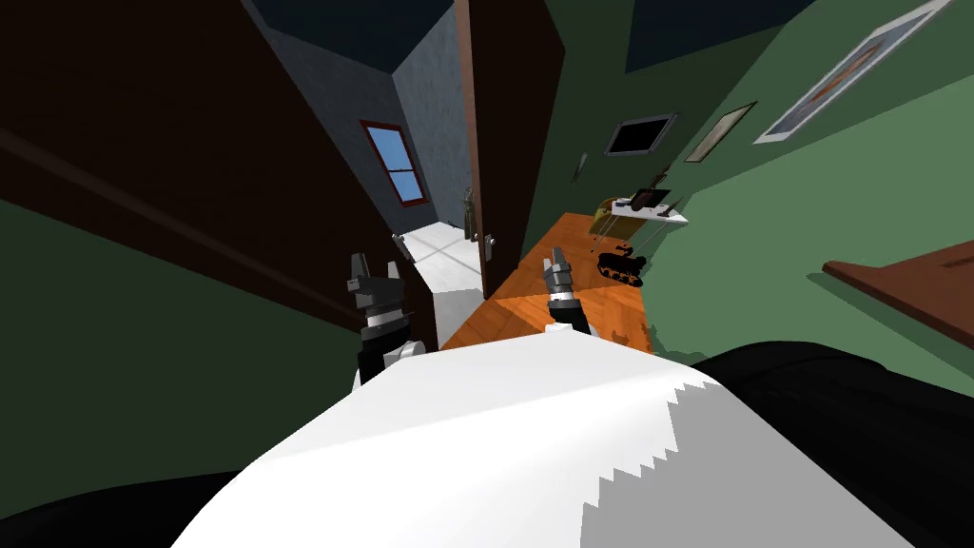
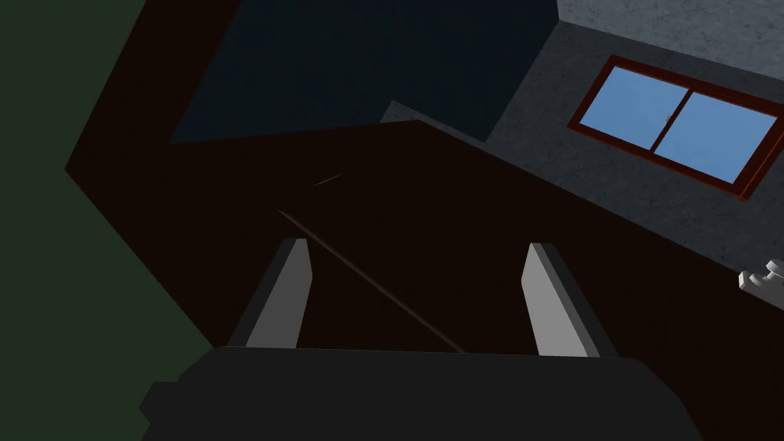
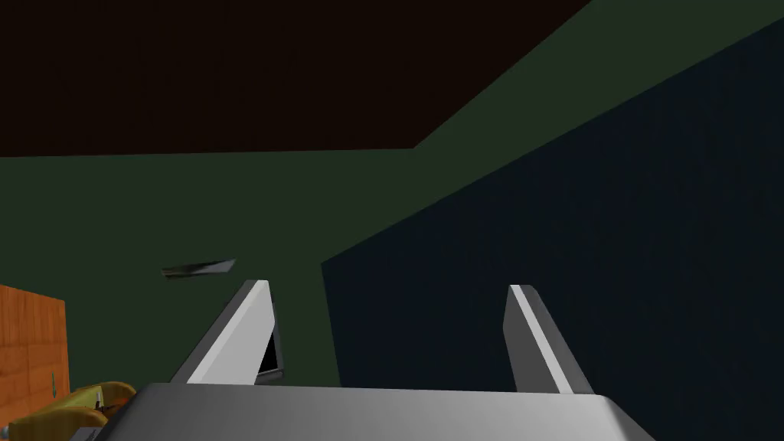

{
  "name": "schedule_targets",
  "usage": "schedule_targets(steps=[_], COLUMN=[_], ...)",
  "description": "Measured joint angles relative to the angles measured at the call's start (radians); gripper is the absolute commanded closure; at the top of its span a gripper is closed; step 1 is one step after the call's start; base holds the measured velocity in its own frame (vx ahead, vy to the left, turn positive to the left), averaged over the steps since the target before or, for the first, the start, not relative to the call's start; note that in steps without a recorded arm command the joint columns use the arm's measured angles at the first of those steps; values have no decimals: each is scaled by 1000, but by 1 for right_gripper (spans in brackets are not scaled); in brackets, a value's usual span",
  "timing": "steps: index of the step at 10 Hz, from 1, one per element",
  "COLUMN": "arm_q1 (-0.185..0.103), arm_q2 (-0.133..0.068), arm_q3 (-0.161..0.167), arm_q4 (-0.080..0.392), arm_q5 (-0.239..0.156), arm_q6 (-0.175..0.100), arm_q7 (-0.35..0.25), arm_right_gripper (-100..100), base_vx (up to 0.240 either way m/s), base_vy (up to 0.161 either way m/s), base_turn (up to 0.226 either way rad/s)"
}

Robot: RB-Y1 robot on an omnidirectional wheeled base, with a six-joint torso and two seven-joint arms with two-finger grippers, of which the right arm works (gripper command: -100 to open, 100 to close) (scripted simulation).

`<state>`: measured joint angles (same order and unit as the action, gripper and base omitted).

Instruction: Push the door open

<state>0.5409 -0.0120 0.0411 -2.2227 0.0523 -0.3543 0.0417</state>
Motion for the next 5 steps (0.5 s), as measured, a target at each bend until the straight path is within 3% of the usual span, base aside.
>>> schedule_targets(steps=[1, 5], arm_q1=[-8, -56], arm_q2=[-4, -32], arm_q3=[8, 36], arm_q4=[22, 89], arm_q5=[-3, -5], arm_q6=[-7, 22], arm_q7=[3, -18], arm_right_gripper=[-100, -100], base_vx=[147, 119], base_vy=[-106, -114], base_turn=[71, 86])
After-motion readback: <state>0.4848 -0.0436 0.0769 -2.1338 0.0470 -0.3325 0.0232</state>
